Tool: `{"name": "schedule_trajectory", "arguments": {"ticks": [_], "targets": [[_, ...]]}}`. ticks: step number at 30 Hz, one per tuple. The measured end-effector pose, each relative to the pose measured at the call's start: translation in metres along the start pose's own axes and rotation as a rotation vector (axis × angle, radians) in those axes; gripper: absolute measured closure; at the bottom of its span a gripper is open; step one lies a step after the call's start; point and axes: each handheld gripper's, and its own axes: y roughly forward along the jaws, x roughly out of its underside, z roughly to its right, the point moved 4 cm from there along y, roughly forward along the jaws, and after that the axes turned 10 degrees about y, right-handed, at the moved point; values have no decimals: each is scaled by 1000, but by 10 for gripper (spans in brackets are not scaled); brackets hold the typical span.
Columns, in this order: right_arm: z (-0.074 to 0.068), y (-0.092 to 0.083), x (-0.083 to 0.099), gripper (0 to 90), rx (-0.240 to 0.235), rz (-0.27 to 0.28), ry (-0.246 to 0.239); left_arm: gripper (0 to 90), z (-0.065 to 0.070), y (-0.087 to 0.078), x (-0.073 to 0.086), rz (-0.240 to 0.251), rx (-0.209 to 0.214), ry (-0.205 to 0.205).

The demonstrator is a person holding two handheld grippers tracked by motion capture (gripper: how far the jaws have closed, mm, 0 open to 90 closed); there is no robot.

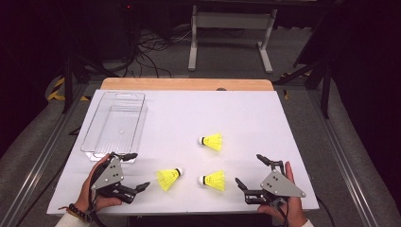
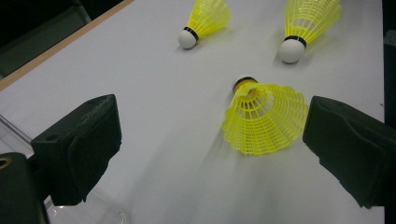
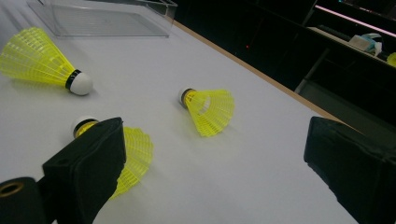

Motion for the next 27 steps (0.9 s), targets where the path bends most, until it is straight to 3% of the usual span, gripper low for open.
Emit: {"name": "schedule_trajectory", "arguments": {"ticks": [27], "targets": [[-1,7,0,49,-21,4,0,51,5,-3,2,-15,7,-7]]}}
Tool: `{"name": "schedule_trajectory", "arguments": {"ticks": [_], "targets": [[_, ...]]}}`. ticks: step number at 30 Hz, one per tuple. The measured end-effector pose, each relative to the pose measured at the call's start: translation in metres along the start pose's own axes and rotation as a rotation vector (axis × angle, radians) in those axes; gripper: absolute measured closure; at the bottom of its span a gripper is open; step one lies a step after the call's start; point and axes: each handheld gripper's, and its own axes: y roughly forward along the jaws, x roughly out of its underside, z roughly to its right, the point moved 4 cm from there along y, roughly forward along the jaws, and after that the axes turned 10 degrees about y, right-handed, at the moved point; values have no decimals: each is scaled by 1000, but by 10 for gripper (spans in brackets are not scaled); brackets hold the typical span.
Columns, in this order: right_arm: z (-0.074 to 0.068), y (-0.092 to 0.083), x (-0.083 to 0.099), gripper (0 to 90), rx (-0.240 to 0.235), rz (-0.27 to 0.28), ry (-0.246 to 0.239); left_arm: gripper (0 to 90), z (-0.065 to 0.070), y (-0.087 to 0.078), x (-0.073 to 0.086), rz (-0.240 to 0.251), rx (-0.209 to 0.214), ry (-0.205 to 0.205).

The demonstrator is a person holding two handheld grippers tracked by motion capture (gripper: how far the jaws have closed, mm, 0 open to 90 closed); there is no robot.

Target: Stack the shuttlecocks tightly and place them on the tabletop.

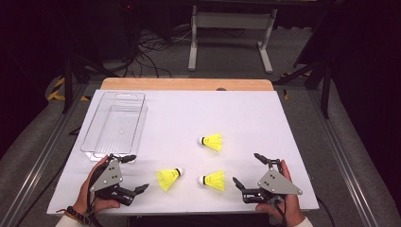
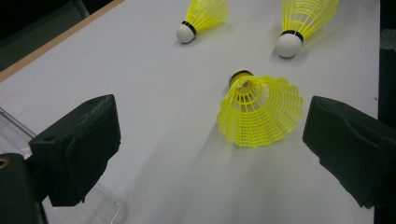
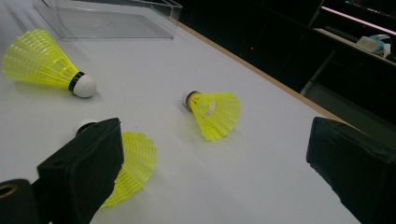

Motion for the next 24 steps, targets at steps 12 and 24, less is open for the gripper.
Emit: {"name": "schedule_trajectory", "arguments": {"ticks": [12,24], "targets": [[0,2,2,51,-8,-14,-5,109,6,2,-6,18,42,-22],[0,3,3,54,-7,-29,-12,162,10,15,-6,-41,76,-5]]}}
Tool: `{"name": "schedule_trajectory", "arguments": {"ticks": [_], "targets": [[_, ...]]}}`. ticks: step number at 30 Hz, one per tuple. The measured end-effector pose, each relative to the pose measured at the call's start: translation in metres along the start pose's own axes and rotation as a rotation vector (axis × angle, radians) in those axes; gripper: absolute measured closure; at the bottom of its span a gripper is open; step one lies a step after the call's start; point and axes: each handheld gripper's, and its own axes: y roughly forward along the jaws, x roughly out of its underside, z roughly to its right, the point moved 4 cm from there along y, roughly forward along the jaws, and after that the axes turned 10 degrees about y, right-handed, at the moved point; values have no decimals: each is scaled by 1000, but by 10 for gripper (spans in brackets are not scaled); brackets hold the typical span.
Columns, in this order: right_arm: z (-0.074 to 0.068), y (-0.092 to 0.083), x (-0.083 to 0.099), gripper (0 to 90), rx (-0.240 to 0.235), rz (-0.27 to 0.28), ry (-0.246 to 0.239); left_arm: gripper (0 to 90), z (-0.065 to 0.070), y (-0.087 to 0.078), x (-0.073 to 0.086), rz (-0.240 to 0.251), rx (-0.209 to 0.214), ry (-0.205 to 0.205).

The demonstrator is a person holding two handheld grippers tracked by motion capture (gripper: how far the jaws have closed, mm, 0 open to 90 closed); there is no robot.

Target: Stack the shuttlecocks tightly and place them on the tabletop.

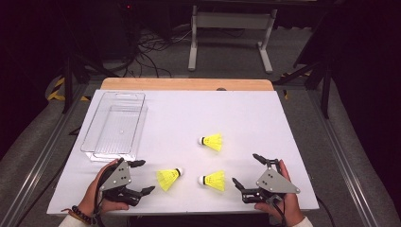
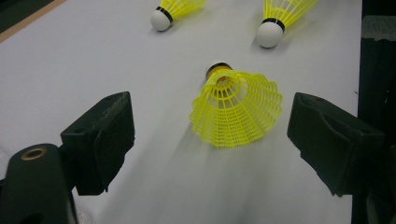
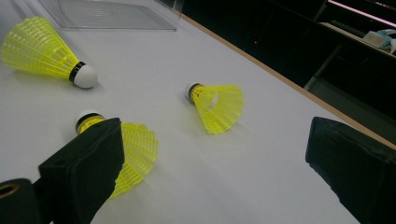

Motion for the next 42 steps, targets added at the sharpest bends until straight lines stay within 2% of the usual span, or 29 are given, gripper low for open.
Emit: {"name": "schedule_trajectory", "arguments": {"ticks": [3,10,12,17,21,24,26,28,30,39,40,42], "targets": [[1,-1,0,55,2,1,3,178,1,5,-1,-8,14,10],[2,-1,0,57,0,-5,6,208,1,11,-2,-25,21,4],[3,-1,0,58,-3,-3,15,223,0,13,-1,-22,18,-9],[4,0,1,58,-11,-8,19,253,2,18,1,-42,34,1],[1,0,1,58,-20,-11,4,270,2,18,1,-35,44,1],[1,0,2,58,-18,-15,4,276,3,17,-1,-11,61,-7],[2,1,2,59,-17,-17,7,236,6,16,-4,10,73,-14],[2,1,2,59,-17,-18,7,152,8,17,-5,8,69,-12],[1,1,2,59,-14,-21,0,116,13,18,-9,9,54,-15],[0,2,2,59,-14,-24,2,97,21,36,-13,-26,65,-19],[0,2,3,59,-13,-25,0,98,21,37,-13,-38,52,-15],[0,2,3,59,-12,-27,-1,100,20,38,-12,-38,54,-23]]}}
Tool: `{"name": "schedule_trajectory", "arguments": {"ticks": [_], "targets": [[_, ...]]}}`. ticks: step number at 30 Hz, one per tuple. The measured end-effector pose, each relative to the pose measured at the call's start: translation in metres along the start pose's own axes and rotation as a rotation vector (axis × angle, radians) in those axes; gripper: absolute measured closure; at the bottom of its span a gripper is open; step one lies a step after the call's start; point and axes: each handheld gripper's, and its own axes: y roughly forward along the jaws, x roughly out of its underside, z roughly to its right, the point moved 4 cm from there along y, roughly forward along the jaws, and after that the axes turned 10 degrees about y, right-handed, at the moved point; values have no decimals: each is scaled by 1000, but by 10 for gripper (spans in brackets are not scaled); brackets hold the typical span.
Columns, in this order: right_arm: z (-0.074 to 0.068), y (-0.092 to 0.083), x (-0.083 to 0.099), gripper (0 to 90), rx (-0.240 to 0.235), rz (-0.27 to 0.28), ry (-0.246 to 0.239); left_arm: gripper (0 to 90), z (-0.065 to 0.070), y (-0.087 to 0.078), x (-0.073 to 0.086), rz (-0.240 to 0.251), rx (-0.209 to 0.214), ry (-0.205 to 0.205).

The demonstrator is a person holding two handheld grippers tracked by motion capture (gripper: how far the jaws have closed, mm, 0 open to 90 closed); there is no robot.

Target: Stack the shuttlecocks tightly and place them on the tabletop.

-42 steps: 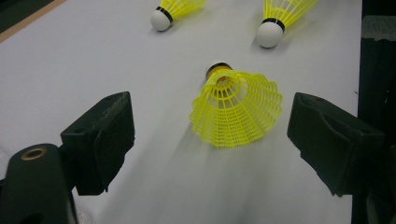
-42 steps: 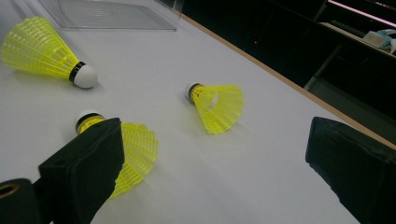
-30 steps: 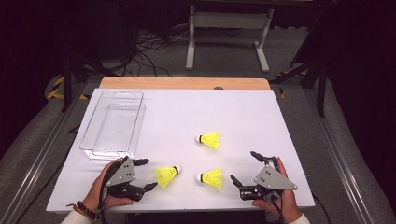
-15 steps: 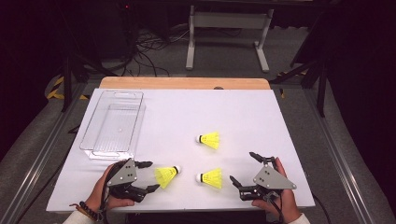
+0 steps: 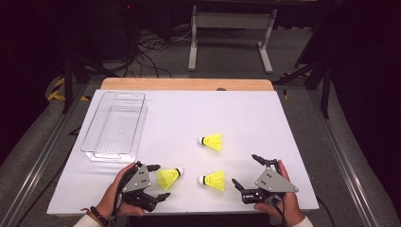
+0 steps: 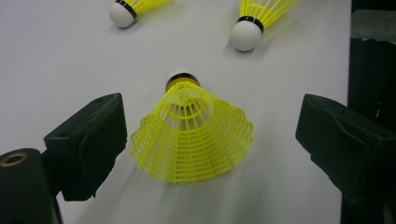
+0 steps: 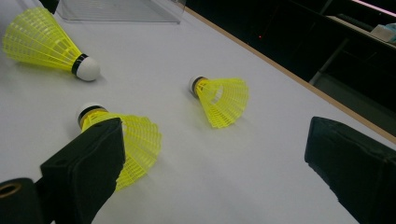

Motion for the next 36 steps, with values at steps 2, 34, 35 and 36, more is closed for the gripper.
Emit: {"name": "schedule_trajectory", "arguments": {"ticks": [2,34,35,36], "targets": [[-1,0,1,59,-3,-4,-3,110,-1,0,0,-5,-11,-3],[-1,1,4,62,-3,-21,-27,900,33,14,-7,-84,111,84],[-1,1,4,63,-3,-22,-27,900,33,15,-6,-97,99,82],[-1,1,4,63,-4,-23,-27,900,32,15,-6,-103,92,82]]}}
